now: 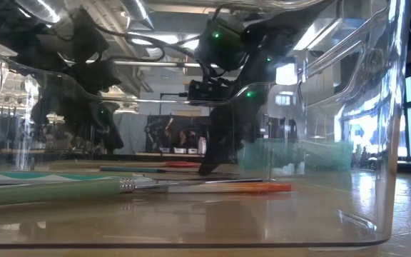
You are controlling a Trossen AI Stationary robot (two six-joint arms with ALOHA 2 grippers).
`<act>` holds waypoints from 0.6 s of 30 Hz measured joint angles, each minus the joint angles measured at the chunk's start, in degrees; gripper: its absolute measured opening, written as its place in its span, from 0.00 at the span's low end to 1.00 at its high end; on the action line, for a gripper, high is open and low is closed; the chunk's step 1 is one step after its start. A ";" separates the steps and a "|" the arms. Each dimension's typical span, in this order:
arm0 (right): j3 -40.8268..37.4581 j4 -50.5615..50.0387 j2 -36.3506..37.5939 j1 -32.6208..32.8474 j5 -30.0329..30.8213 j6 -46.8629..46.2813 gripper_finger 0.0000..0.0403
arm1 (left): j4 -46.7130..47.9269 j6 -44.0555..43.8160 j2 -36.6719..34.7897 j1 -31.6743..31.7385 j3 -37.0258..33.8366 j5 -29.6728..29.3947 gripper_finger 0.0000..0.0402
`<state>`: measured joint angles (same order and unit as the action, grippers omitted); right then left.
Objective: Pick & Place Kitchen Items
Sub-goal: Put the blue table knife into the transparent bin
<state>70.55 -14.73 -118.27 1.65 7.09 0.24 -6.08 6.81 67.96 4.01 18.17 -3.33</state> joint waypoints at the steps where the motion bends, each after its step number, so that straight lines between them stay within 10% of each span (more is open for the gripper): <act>1: -0.25 0.36 0.02 0.30 1.71 0.01 0.41 | 0.01 0.00 0.00 0.00 0.00 0.01 0.35; 18: -0.42 1.25 -1.23 0.40 -5.46 0.05 0.40 | -2.89 -0.13 0.00 0.00 0.66 0.02 0.35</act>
<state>70.13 -13.47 -119.50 2.04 1.63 0.29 -8.97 6.68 67.96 4.01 18.83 -3.31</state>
